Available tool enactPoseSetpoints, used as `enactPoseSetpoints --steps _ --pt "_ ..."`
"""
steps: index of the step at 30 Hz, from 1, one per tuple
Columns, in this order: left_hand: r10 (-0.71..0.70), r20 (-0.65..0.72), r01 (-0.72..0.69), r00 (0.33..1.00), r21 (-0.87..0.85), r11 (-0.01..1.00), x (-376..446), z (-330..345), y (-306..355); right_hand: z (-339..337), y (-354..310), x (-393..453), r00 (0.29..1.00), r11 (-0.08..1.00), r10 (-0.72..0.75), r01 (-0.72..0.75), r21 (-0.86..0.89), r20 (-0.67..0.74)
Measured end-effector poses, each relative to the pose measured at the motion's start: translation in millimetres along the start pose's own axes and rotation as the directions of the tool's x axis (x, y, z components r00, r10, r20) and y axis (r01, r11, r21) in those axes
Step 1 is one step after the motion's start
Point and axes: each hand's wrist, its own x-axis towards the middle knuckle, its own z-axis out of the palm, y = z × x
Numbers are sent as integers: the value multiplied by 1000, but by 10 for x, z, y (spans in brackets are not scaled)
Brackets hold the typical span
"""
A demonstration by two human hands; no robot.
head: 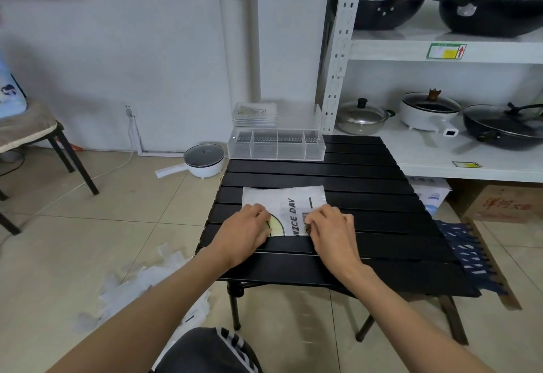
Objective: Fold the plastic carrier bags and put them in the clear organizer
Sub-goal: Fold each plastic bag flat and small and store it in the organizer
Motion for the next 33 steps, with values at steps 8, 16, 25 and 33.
enactPoseSetpoints --steps 8,16,25,33 --pt "155 186 -198 970 241 950 209 -200 79 -25 165 -42 995 995 97 -97 -17 -7" --pt "299 244 -375 922 381 845 397 -176 531 -5 178 -51 994 993 109 -110 -50 -17" --pt "84 169 -136 982 327 935 380 -101 602 -78 203 -124 999 999 4 -2 40 -36" --pt "197 -4 -196 980 99 976 93 0 246 -103 175 -155 998 993 -25 19 -119 -49"
